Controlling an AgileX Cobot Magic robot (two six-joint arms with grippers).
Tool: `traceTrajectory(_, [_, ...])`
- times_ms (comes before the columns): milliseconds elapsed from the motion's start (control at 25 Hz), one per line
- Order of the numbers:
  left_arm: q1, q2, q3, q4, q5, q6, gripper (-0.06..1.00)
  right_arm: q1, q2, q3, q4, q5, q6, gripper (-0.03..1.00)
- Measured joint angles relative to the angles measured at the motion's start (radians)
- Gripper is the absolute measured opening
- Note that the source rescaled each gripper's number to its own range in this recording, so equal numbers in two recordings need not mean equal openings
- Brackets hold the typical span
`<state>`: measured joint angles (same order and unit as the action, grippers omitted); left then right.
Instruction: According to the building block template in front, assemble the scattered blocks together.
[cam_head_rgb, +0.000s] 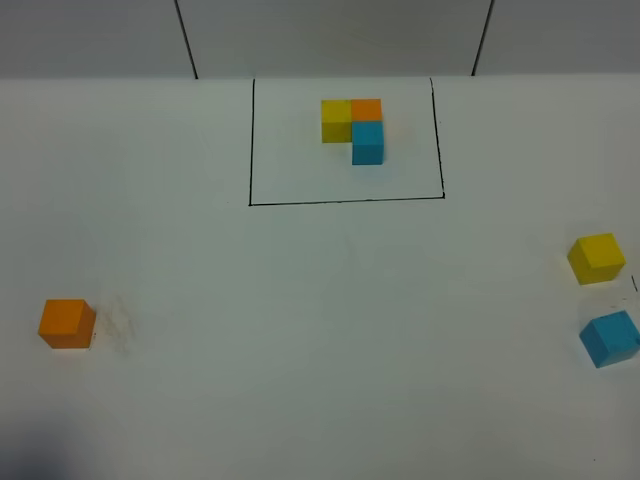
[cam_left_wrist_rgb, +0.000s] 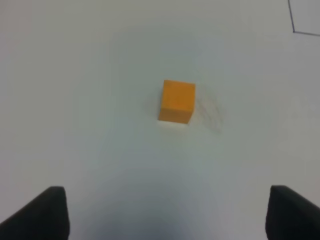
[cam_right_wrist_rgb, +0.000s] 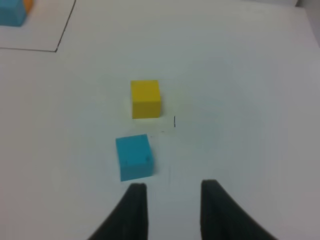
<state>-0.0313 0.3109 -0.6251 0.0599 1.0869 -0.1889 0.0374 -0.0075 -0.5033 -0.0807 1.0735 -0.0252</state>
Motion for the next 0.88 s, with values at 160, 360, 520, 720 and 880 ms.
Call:
traceTrajectory(160, [0.0,0.256,-0.085,0.003,0.0,0.012,0.68,0.0,0.0,0.0,0.0,0.0,0.0,0.0])
traceTrajectory(360, [0.0,0.542,-0.135,0.005,-0.067,0.056,0.68,0.0,0.0,0.0,0.0,0.0,0.0,0.0])
traceTrajectory(520, [0.0,0.731,-0.136,0.004,-0.163,0.062,0.68,0.0,0.0,0.0,0.0,0.0,0.0,0.0])
traceTrajectory(720, [0.0,0.918,-0.136,0.003,-0.277,0.067,0.68,0.0,0.0,0.0,0.0,0.0,0.0,0.0])
traceTrajectory(880, [0.0,1.029,-0.136,0.002,-0.376,0.069,0.68,0.0,0.0,0.0,0.0,0.0,0.0,0.0])
